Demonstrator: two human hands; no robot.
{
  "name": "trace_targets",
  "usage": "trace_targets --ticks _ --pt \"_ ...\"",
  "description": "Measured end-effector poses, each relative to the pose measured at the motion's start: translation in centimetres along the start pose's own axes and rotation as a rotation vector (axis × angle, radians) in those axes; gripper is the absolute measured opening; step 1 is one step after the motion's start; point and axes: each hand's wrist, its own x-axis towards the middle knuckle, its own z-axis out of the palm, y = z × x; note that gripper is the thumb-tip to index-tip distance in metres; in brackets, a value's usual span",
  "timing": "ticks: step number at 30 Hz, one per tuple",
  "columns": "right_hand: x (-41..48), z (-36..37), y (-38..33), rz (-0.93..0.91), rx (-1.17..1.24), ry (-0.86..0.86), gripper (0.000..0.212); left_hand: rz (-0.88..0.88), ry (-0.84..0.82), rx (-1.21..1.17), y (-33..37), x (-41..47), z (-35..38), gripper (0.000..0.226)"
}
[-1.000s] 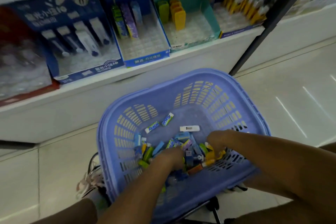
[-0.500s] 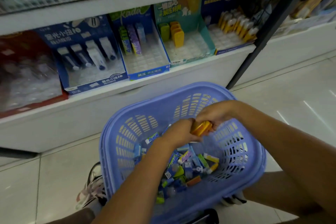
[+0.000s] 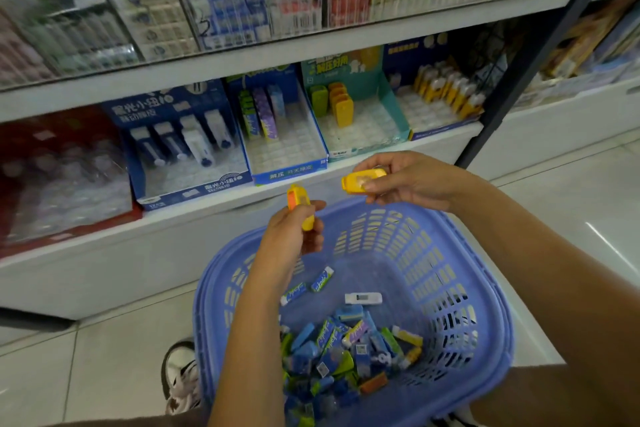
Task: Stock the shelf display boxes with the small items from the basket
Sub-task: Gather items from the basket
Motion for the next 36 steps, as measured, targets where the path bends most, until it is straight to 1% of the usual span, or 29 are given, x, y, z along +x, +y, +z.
trace_targets --ticks 5,7,9,11,12,14,15,17,18,20,23,26,28,30,31,33,36 --pt "1.5 0.5 -0.5 -0.168 0.017 0.269 0.026 0.036 0.024 -0.045 1.0 0.6 0.4 0.044" --pt "2.0 0.0 -0.9 -0.184 0.114 0.380 0.024 0.034 0.002 -0.100 1.4 0.8 0.8 0.047" --pt "2.5 -0.8 -1.2 -0.176 0.271 0.448 0.015 0.019 -0.017 -0.135 1.6 0.9 1.2 0.047" --pt "3.0 -1.5 -1.5 -0.159 0.285 0.526 0.023 0.009 -0.029 -0.139 1.6 1.1 1.4 0.046" --pt "3.2 -1.7 -1.6 -0.167 0.239 0.552 0.025 0.003 -0.031 -0.141 1.7 1.2 1.4 0.046" --pt "3.8 -1.9 -1.9 -0.211 0.135 0.568 0.019 -0.006 -0.026 -0.145 1.8 1.4 1.5 0.046" --pt "4.1 -1.9 -2.1 -0.227 0.067 0.582 0.021 -0.007 -0.024 -0.148 1.8 1.5 1.5 0.046" --pt "4.9 -2.3 -2.7 -0.244 -0.152 0.669 0.036 -0.007 -0.028 -0.168 1.9 1.7 1.5 0.047" --pt "5.3 -2.5 -3.1 -0.255 -0.292 0.734 0.039 -0.007 -0.031 -0.186 1.8 1.7 1.5 0.049" --pt "6.2 -3.0 -4.2 -0.296 -0.521 0.799 0.039 -0.009 -0.038 -0.220 1.8 1.8 1.5 0.051" --pt "8.0 -3.6 -5.2 -0.294 -0.736 0.702 0.033 -0.002 -0.043 -0.235 1.8 1.8 1.4 0.050" --pt "9.6 -4.0 -5.2 -0.203 -0.889 0.624 0.037 -0.008 -0.042 -0.234 1.9 1.9 1.3 0.050" --pt "9.8 -4.1 -5.0 -0.193 -1.009 0.612 0.038 -0.010 -0.038 -0.231 1.9 2.1 1.3 0.050" --pt "9.6 -4.0 -5.0 -0.222 -1.121 0.565 0.039 -0.017 -0.034 -0.232 1.9 2.2 1.3 0.050" --pt "9.4 -3.9 -5.0 -0.244 -1.155 0.533 0.039 -0.021 -0.033 -0.231 1.9 2.3 1.4 0.050" --pt "9.2 -3.7 -5.1 -0.292 -1.130 0.508 0.040 -0.024 -0.034 -0.224 1.8 2.4 1.5 0.050" --pt "9.0 -3.6 -5.1 -0.343 -1.116 0.555 0.039 -0.021 -0.042 -0.227 1.7 2.4 1.7 0.050"
